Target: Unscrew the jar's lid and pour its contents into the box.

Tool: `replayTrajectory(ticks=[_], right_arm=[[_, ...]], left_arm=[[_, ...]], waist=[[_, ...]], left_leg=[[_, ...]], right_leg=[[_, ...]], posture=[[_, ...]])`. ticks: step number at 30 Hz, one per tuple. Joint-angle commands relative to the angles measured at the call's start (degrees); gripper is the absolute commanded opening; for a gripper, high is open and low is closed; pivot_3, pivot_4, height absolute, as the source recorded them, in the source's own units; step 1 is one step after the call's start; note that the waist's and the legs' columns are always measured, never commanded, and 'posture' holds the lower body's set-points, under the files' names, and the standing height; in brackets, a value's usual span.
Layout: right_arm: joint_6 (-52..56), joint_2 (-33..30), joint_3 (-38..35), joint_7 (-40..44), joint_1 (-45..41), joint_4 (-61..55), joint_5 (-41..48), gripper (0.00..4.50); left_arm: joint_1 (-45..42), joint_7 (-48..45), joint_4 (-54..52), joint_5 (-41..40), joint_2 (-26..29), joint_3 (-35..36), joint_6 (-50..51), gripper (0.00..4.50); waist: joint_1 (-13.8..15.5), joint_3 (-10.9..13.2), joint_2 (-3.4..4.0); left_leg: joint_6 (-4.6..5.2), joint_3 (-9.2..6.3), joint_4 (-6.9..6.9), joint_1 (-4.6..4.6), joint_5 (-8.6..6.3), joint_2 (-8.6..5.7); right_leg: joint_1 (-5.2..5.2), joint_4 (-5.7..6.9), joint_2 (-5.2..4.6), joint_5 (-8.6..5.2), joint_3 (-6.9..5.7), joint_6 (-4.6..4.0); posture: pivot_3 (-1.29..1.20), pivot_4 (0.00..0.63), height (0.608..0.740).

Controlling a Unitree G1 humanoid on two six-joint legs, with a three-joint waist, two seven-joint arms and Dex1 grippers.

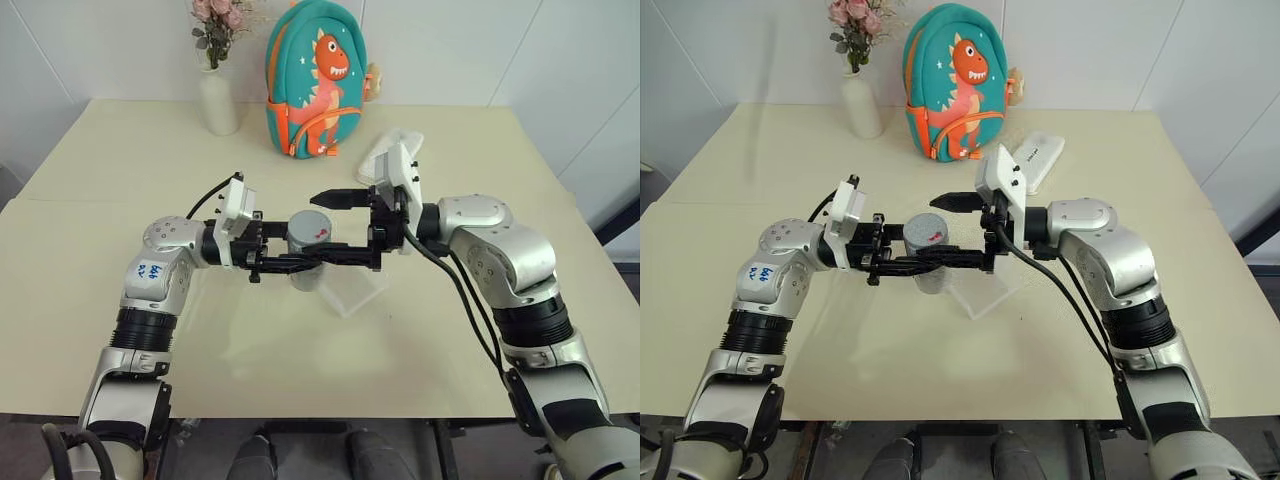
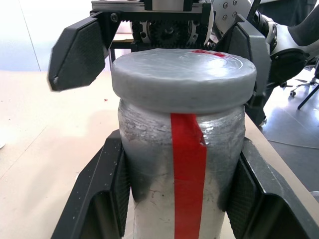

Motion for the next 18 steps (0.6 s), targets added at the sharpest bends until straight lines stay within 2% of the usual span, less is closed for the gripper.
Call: replayTrajectory(ticks=[1,11,18], right_arm=[[1.5,-2.9,-3.4,1.5,1.4,-4.7,2.9,4.48],[5.1,-0.1,-3.4,-1.1,1.0,-8.8,7.1,4.48],[0.4,5.4,0.1,-3.9,-0.8,-3.2,1.7,4.48]], left_arm=[[-0.3,-0.9,-0.3,-1.1,0.9,1.0,-1.2,2.06],[-1.5,-1.6,1.7,-0.7,-0.9,-0.1,-2.6,2.06],[-2.8,-1.5,2.1,-0.5,-3.7,-1.4,-3.3,2.06]], waist=[[0.1,0.0,0.0],[0.0,0.0,0.0],[-0.1,0.0,0.0]], left_leg=[[0.0,0.0,0.0,-0.01,0.0,0.0],[0.0,-0.01,0.02,-0.01,0.0,0.0],[0.0,-0.03,0.05,-0.02,0.0,0.0]], right_leg=[[0.0,0.0,0.0,0.0,0.0,0.0],[0.0,0.02,0.01,0.0,0.0,0.0],[0.0,0.03,0.0,0.0,-0.02,0.0]], posture=[[0.0,0.15,0.74],[0.0,0.15,0.74],[0.0,0.15,0.74]])
